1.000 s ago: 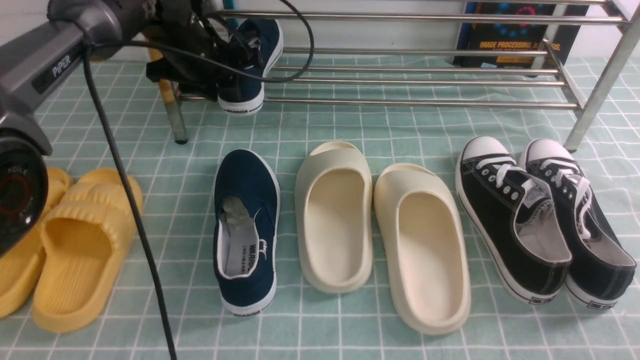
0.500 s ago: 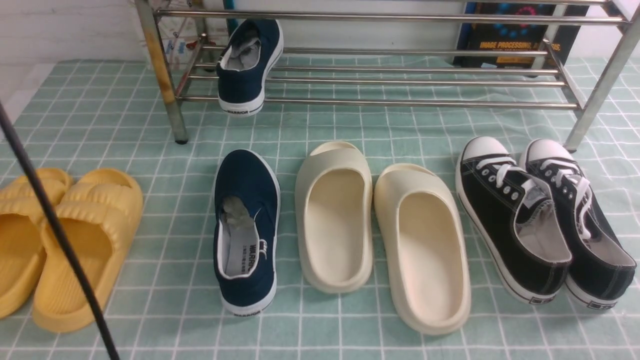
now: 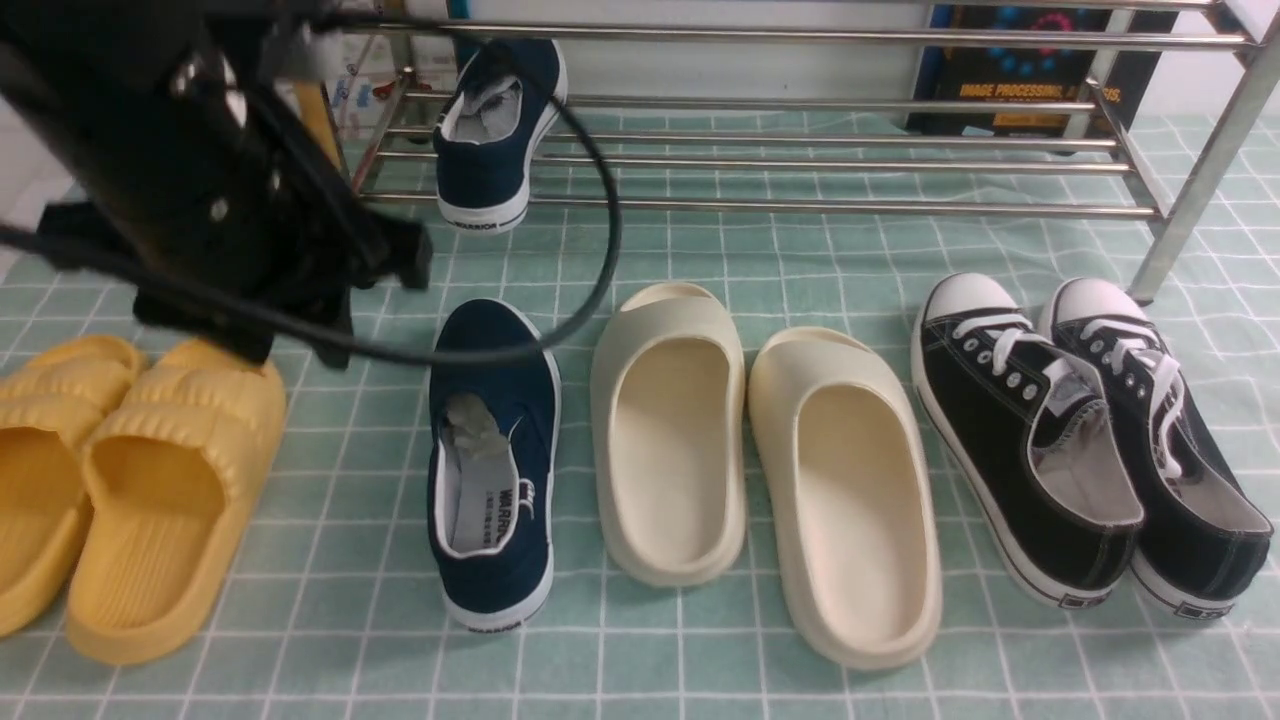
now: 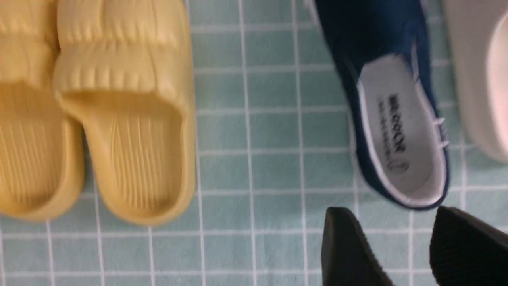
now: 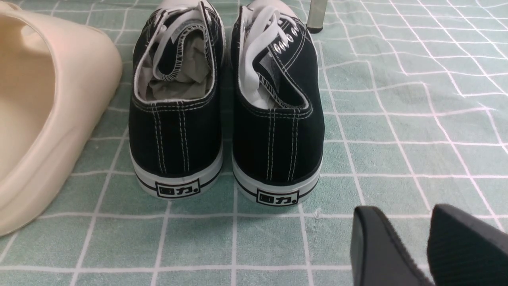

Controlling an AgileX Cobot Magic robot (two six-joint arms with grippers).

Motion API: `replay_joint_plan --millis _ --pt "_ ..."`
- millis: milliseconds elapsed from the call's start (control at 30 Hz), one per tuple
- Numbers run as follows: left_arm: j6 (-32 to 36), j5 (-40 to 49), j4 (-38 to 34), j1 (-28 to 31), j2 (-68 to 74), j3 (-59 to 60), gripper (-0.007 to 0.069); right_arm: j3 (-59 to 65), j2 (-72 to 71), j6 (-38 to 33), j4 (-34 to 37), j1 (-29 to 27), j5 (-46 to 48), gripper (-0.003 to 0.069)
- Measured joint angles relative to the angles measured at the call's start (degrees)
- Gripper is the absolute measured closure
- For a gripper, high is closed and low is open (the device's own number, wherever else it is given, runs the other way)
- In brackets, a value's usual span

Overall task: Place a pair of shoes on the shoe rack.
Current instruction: Use the left arm to grab the shoe closest to it

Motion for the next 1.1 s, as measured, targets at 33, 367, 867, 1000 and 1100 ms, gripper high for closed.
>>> replay_joint_plan --millis 33,367,867,1000,1100 --pt "-0.7 -0.7 -0.4 0.0 0.0 2.7 0.0312 0.0 0.0 0.0 0.0 0.0 0.0 0.0419" --pt "-1.7 -18.8 -8.6 0.0 5.2 15.3 0.0314 0.0 0.0 0.0 0.0 0.0 0.0 0.0419" --pt "-1.9 -26.1 -10.4 0.0 17.5 15.3 0.0442 0.0 0.0 0.0 0.0 0.0 0.0 0.0419" --pt "-1.8 -24.4 -8.8 0.0 17.4 14.5 0.0571 0.0 0.0 0.0 0.0 0.0 0.0 0.0419" --pt "-1.0 -19.1 -7.1 0.1 16.4 11.3 0.0629 0.0 0.0 0.0 0.0 0.0 0.0 0.0419"
